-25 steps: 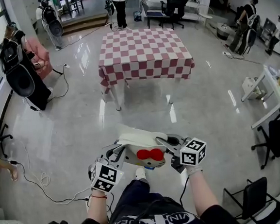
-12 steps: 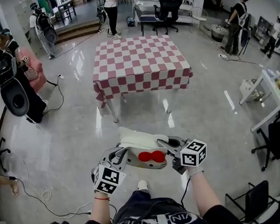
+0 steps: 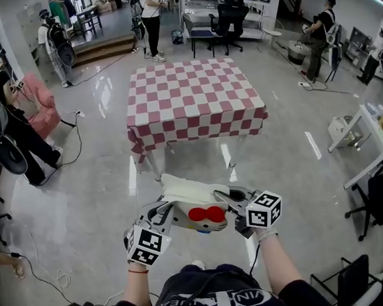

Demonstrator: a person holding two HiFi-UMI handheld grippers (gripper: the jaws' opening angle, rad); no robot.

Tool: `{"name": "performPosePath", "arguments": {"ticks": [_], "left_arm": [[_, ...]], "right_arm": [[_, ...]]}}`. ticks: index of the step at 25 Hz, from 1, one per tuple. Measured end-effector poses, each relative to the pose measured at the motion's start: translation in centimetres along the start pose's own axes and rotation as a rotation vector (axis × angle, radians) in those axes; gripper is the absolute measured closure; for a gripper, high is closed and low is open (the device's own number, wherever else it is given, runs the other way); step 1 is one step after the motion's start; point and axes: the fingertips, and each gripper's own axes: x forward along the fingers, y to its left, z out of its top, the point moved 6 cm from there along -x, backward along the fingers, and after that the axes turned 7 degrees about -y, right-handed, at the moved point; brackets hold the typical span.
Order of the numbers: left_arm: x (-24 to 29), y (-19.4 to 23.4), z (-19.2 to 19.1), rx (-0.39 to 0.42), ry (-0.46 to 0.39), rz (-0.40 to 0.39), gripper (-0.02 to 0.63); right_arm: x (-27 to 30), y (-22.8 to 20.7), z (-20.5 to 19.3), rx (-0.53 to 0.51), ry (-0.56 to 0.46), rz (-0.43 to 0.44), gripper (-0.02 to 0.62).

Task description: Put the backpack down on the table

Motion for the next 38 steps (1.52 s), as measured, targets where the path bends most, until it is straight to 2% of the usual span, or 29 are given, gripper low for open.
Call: {"name": "performPosePath", "arguments": {"ticks": [12,28,38], "left_arm": [[4.6,3.1,-0.9,-0.005,0.035,-0.012,0.560],[15.1,11.4,1.9,-0.026,0.025,0.052,0.560],[19.6,12.9,3.4,-0.008,0.054,0.056,0.560]], "right_arm": [[2.9,-5.2,-0.2,0.068,0.006,-0.007,0.583],[9.8,-16.5,6.5,0.021,0.016,0.055,0.584],[10.6,-21.4,8.2,0.030,0.015,0.066,0.583]]}}
